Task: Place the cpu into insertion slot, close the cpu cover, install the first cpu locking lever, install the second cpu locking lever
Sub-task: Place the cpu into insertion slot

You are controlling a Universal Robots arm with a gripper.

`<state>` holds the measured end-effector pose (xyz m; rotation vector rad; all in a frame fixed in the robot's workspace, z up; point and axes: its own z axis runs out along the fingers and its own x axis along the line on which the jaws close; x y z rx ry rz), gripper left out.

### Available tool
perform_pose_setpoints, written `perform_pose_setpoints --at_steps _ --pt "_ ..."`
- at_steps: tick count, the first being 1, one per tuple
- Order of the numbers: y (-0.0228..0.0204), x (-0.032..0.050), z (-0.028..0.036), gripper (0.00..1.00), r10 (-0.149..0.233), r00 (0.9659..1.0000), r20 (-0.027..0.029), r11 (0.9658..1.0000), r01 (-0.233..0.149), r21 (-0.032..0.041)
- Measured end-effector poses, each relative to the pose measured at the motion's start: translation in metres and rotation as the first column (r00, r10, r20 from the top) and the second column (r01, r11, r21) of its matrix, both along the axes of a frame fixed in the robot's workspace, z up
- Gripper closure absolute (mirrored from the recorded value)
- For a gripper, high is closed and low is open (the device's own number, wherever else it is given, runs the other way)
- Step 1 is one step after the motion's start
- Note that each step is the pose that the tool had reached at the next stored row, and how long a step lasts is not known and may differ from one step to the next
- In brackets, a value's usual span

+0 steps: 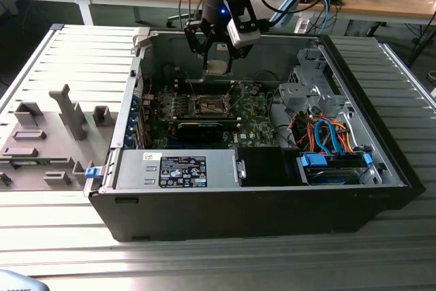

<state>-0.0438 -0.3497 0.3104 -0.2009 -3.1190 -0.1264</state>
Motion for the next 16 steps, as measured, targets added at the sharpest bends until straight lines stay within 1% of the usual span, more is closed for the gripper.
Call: perform_pose_setpoints --at_steps 16 --pt "0.0 0.0 -0.0001 0.46 -0.016 0.9999 0.0 0.9999 0.016 -0.0001"
